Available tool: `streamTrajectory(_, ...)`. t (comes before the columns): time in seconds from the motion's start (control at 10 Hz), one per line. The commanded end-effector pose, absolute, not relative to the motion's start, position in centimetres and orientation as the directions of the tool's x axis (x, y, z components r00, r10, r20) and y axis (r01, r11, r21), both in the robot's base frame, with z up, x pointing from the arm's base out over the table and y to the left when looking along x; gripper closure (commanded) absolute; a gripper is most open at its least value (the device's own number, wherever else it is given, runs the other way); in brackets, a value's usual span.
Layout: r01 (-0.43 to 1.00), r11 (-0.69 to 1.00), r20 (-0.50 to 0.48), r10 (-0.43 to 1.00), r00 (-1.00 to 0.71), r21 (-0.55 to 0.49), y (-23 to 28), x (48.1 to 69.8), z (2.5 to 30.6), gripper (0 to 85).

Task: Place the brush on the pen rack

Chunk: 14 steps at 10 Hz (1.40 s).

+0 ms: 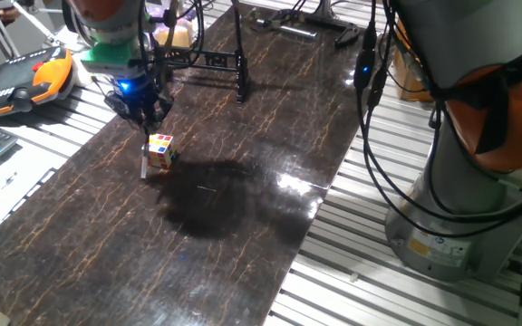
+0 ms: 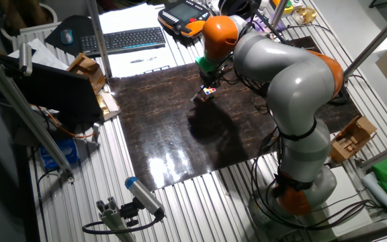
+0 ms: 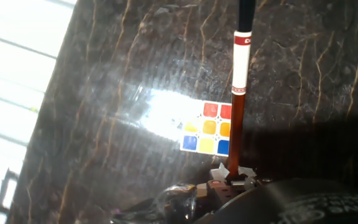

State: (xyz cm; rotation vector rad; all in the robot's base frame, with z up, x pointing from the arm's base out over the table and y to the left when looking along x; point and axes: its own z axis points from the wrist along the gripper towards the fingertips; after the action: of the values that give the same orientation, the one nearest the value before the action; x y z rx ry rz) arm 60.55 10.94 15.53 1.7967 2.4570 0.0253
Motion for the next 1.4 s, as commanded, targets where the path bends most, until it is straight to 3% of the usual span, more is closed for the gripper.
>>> streamTrajectory(0.0,0.954,0.288,-0.063,0.957,-0.284,0.078,11.0,60.6,15.5,84.0)
streamTrajectory(0.4,0.955,0.286,-0.094,0.956,-0.279,0.072,10.8,60.6,15.6,84.0)
streamTrajectory(1.2,0.941,0.333,-0.126,0.938,-0.324,0.056,4.5,59.6,20.2,84.0)
streamTrajectory(1.3,0.946,0.318,-0.095,0.946,-0.311,0.069,2.5,59.5,20.7,84.0)
